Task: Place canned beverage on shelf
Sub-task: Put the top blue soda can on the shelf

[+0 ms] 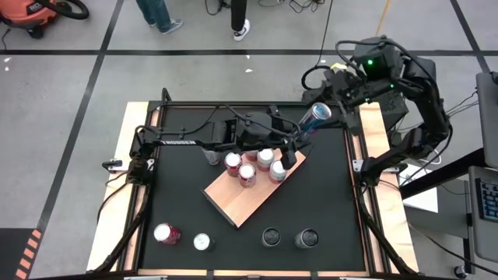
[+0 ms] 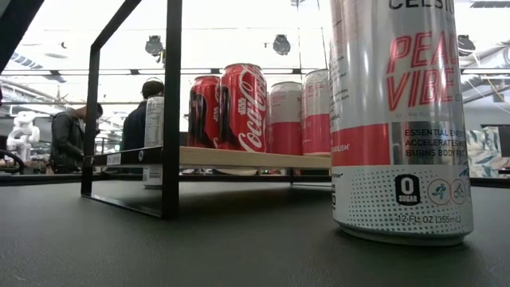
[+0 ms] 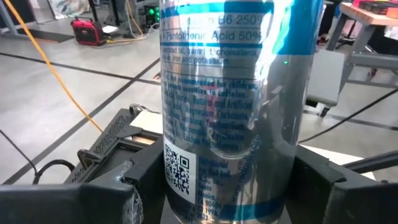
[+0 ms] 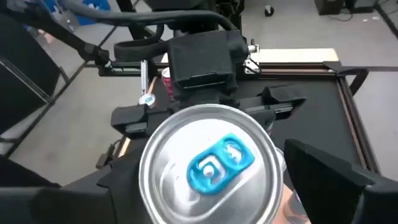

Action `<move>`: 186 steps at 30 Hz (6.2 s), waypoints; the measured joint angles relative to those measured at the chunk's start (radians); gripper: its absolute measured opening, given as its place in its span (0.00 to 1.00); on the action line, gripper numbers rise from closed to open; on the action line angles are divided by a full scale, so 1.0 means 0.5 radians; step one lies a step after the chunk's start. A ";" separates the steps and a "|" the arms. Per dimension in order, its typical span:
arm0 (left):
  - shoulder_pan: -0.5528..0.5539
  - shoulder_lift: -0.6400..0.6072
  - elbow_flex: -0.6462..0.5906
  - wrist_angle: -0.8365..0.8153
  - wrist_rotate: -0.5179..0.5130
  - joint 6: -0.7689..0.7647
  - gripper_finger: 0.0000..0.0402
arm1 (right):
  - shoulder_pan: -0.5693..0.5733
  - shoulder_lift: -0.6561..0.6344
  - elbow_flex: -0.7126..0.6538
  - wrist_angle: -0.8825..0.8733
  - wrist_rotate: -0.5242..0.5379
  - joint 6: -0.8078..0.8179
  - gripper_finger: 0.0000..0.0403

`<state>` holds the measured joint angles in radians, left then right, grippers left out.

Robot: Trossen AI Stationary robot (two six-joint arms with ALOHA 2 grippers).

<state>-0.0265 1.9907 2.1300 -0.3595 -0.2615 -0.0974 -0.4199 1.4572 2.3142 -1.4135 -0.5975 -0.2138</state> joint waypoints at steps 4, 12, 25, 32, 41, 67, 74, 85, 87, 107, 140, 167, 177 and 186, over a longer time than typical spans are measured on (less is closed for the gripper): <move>0.000 0.000 0.000 0.000 0.053 0.000 0.60 | 0.023 -0.010 0.002 -0.025 0.037 -0.005 0.79; 0.012 0.000 0.000 -0.010 0.122 0.001 0.60 | 0.104 -0.008 0.002 -0.131 0.044 0.014 0.75; 0.018 0.000 0.000 -0.089 0.158 -0.018 0.60 | 0.149 0.014 0.002 -0.144 0.071 0.012 0.54; 0.012 -0.004 0.000 -0.098 0.147 0.029 0.63 | 0.149 0.015 0.002 -0.146 0.099 -0.037 0.54; -0.029 -0.027 0.002 -0.087 0.115 0.052 0.80 | 0.151 0.017 0.000 -0.211 0.099 -0.173 0.54; -0.127 -0.386 0.002 -0.711 -0.149 -0.282 0.81 | 0.053 -0.779 -1.602 0.512 -0.081 0.118 0.54; -0.133 -0.386 0.002 -0.735 -0.087 -0.553 0.81 | 0.053 -0.935 -2.021 0.786 -0.034 0.104 0.54; -0.140 -0.386 0.002 -0.829 -0.074 -0.736 0.81 | 0.053 -0.842 -2.039 0.820 -0.014 -0.136 0.54; -0.140 -0.386 0.002 -0.828 -0.096 -0.757 0.81 | 0.053 -0.837 -2.039 0.831 -0.014 -0.162 0.54; -0.138 -0.386 0.001 -0.923 -0.175 -0.842 0.81 | 0.057 -0.759 -2.036 1.000 0.105 -0.534 0.54; -0.137 -0.386 0.001 -0.992 -0.176 -0.837 0.81 | 0.057 -0.201 -2.036 1.054 0.425 -1.200 0.54; -0.135 -0.385 0.000 -0.997 -0.176 -0.828 0.81 | 0.016 0.017 -2.035 1.155 0.462 -1.382 0.54; -0.134 -0.385 0.001 -0.999 -0.176 -0.823 0.81 | -0.063 0.022 -2.035 1.152 0.421 -1.385 0.54; -0.134 -0.385 0.000 -1.033 -0.176 -0.823 0.81 | -0.075 0.027 -2.035 1.135 0.361 -1.384 0.54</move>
<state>-0.0933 1.7985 2.1300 -0.8757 -0.3496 -0.5087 -0.4572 1.4708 1.2968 -0.8462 -0.4171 -0.9058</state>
